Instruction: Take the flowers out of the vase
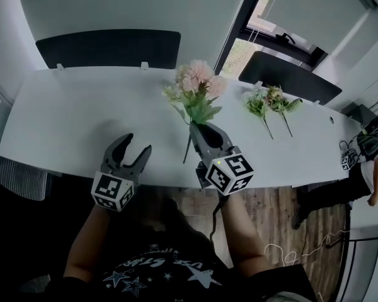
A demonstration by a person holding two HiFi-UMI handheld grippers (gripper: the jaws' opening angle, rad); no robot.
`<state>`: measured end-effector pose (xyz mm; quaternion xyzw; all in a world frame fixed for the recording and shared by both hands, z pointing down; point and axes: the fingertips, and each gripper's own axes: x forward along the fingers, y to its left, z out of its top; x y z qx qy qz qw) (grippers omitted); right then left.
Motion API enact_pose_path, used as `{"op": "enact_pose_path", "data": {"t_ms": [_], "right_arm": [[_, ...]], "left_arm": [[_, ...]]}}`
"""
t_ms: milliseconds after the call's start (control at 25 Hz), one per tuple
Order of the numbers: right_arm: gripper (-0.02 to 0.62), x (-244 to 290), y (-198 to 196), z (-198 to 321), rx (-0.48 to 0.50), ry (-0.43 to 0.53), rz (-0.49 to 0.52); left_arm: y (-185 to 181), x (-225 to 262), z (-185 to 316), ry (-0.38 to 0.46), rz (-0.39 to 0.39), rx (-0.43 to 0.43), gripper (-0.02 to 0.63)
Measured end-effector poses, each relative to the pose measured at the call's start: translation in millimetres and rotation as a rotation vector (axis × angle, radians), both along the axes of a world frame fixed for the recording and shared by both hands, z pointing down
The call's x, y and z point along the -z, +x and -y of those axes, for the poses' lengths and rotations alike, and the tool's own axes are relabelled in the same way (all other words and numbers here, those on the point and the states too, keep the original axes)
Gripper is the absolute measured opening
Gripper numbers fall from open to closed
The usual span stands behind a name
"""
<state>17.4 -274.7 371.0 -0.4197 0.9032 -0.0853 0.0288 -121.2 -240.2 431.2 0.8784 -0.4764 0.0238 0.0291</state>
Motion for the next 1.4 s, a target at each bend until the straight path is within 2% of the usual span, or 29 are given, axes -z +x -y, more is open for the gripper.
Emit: {"op": "enact_pose_path", "data": {"t_ms": [280, 520, 680, 840, 1080, 1200, 1400], "right_arm": [[0.037, -4, -4, -62, -0.055, 0.002, -0.011], [0.037, -1, 10, -137, -0.084, 0.011, -0.021], [0.037, -4, 12, -142, -0.117, -0.001, -0.03], [0.037, -5, 13, -141, -0.129, 0.007, -0.039], [0.037, -8, 15, -138, -0.104, 0.005, -0.034], [0.037, -8, 16, -140, -0.079, -0.004, -0.027], [0.037, -11, 17, -138, -0.056, -0.022, -0.021]], "left_arm": [[-7, -4, -53, -0.006, -0.03, -0.055, 0.253], [13, 6, -120, 0.003, -0.03, -0.098, 0.253], [12, 6, -122, -0.014, -0.033, -0.118, 0.249], [8, 7, -121, 0.003, -0.024, -0.109, 0.204], [6, 15, -121, 0.035, -0.029, -0.045, 0.058], [8, 23, -125, 0.038, -0.016, -0.021, 0.028], [10, 29, -123, 0.022, -0.011, 0.002, 0.017]]}}
